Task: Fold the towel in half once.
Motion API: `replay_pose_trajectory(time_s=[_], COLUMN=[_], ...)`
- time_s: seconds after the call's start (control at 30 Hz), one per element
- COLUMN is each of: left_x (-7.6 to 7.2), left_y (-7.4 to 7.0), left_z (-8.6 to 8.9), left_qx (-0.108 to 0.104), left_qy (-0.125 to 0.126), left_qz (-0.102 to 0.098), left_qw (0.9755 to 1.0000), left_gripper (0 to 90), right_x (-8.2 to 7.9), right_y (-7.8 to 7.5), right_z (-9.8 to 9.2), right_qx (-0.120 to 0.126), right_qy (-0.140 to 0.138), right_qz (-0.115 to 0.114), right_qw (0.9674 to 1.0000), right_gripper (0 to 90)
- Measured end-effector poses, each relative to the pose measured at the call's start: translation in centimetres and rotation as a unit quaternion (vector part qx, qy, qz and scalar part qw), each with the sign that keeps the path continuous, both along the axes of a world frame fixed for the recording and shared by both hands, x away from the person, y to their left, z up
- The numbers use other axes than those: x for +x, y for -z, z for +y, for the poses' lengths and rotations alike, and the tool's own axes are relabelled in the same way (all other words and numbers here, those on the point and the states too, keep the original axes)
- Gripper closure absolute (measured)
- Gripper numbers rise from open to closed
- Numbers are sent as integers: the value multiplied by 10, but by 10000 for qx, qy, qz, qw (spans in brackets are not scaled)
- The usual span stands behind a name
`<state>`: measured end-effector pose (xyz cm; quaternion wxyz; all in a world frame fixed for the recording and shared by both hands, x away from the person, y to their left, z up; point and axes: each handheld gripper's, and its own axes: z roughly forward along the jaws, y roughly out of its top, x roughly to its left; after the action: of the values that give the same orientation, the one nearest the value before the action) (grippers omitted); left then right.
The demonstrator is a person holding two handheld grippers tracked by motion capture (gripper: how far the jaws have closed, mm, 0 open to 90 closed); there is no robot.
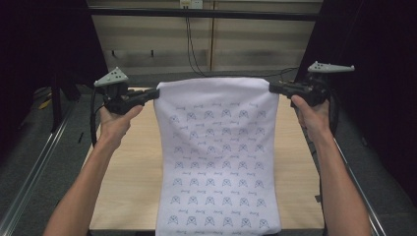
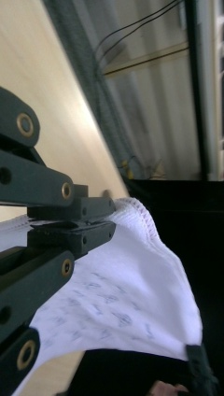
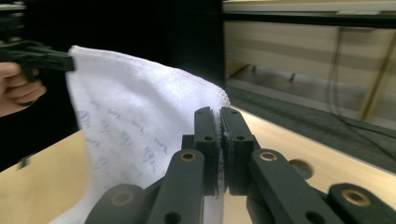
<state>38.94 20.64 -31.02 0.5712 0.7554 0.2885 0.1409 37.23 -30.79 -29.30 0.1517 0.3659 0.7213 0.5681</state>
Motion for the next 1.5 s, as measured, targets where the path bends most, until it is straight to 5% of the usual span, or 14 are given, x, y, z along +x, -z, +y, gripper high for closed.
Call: replay_pose_trajectory(time_s=[0.27,0.53,0.67,0.73,0.87,0.9,1.0,1.1,1.17,1.3,1.5], left_x=[-69,-124,-141,-150,-156,-156,-151,-148,-145,-138,-121], left_y=[40,99,123,137,166,167,173,182,185,189,190], left_z=[11,19,23,21,17,16,14,2,-1,0,-6], left_qx=[-17,-79,203,287,487,647,639,1038,1156,1156,1216], left_qy=[422,741,866,941,1167,1207,1249,1330,1325,1300,952], left_qz=[178,719,1134,1336,1992,1991,2192,2294,2311,2458,2326], left_qw=[9989,9946,9896,9861,9718,9704,9656,9586,9569,9536,9602], left_gripper=[876,876,876,876,877,876,876,875,874,867,870], right_x=[-76,-157,-176,-184,-188,-188,-185,-181,-180,-175,-163], right_y=[40,95,125,136,165,173,187,191,195,199,199], right_z=[-4,-6,-5,-1,2,2,1,2,6,12,13], right_qx=[-114,-274,-248,-442,-639,-692,-666,-814,-1039,-1276,-1378], right_qy=[-405,-644,-785,-821,-866,-841,-798,-780,-774,-809,-633], right_qz=[263,900,1320,1465,2088,2227,2454,2605,2699,2697,2519], right_qw=[9988,9935,9878,9848,9720,9688,9638,9589,9541,9510,9558], right_gripper=[864,864,864,864,864,864,864,864,864,864,864])
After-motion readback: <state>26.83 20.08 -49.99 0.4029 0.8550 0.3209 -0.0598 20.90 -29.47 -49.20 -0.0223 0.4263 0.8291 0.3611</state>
